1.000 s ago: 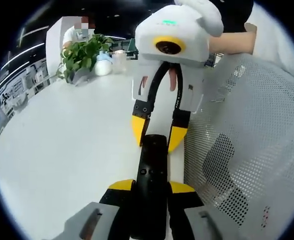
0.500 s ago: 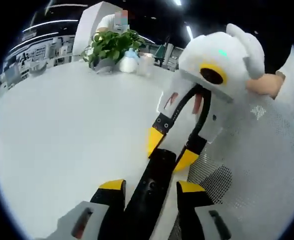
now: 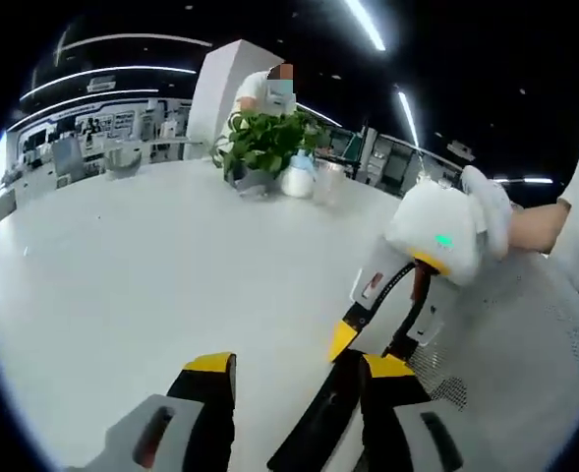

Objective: Press the specified remote control buttons in sequence, fully releasing each button before pressing the next.

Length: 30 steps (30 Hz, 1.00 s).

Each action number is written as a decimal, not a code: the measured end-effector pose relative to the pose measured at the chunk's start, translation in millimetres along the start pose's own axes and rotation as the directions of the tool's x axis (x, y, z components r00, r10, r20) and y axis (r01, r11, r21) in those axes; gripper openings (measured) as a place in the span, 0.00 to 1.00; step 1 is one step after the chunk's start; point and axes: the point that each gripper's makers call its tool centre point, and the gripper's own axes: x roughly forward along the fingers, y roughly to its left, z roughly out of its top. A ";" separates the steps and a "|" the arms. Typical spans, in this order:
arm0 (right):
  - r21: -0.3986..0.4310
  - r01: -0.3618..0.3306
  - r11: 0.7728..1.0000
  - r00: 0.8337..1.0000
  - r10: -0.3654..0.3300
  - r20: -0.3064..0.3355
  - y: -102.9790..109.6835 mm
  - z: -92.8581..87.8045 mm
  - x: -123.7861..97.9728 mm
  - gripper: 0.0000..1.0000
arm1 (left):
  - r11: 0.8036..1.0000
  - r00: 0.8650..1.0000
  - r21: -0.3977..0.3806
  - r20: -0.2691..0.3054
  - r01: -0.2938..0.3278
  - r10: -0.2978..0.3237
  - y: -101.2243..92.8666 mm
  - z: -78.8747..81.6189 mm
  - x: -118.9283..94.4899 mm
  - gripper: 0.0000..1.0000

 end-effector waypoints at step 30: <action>0.011 0.003 1.000 1.000 -0.003 0.014 -0.9 1.4 -0.7 0.25 | 0.943 0.937 0.010 0.115 -0.333 0.329 4.1 37.3 -93.4 0.81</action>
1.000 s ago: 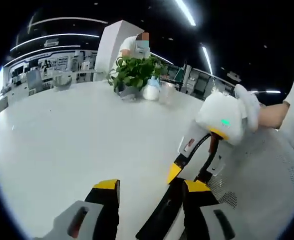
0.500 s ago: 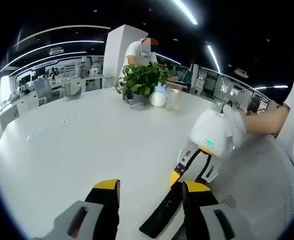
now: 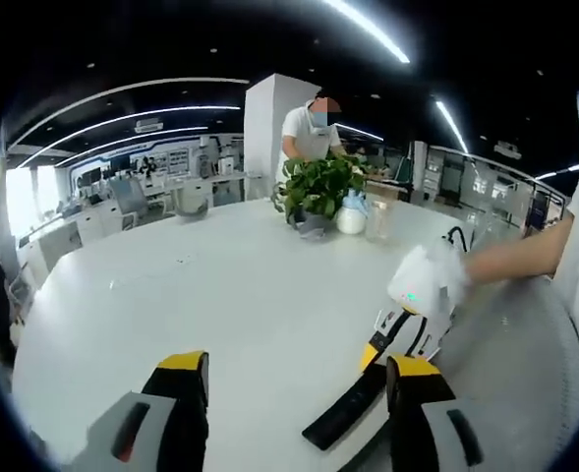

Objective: Press the specified remote control buttons in sequence, fully releasing each button before pressing the next.

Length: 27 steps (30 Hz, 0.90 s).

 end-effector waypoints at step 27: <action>0.103 -0.011 0.995 0.999 0.008 0.036 -7.1 1.7 4.7 0.25 | 0.966 0.965 -0.088 0.070 -0.245 0.251 40.9 -25.3 -44.0 1.00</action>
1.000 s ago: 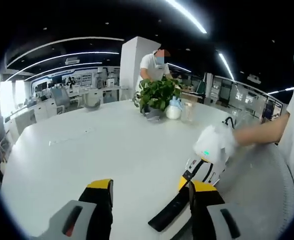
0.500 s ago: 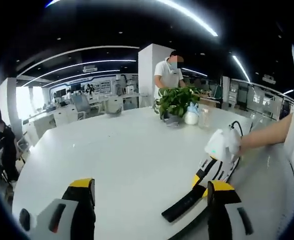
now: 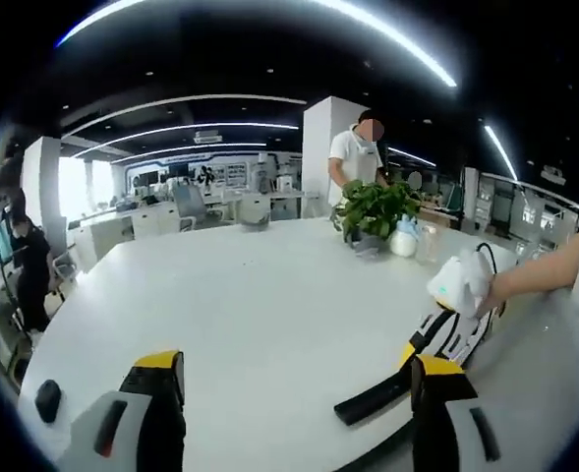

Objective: Press the specified remote control buttons in sequence, fully releasing each button before pressing the next.

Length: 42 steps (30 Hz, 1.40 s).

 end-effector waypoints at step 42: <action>-0.052 0.034 0.998 0.997 -0.038 -0.062 -49.9 -0.4 -3.8 0.25 | 0.999 0.999 -0.004 0.021 0.046 -0.046 3.6 -7.6 0.7 0.95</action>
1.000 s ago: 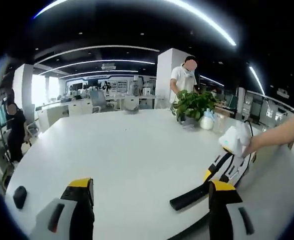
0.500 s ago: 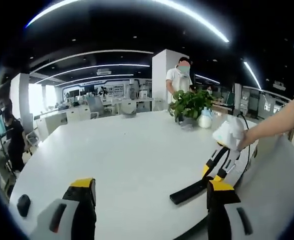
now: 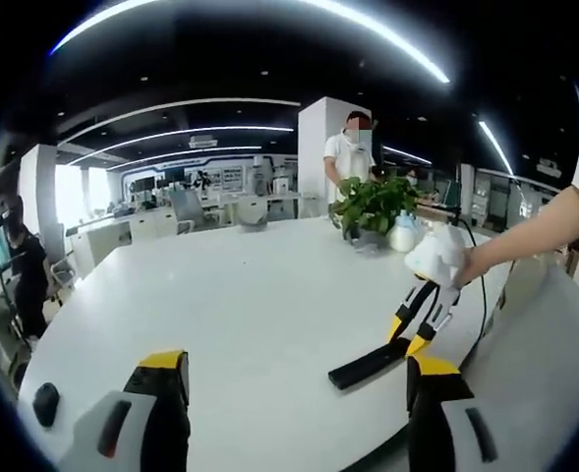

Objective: Press the specified remote control buttons in sequence, fully releasing each button before pressing the next.

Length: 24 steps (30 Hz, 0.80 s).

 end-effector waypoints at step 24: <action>-0.041 -0.024 0.999 0.999 0.023 -0.031 -15.7 1.7 0.5 0.25 | 1.000 1.000 0.006 -0.022 0.003 -0.003 0.1 -4.5 0.6 0.92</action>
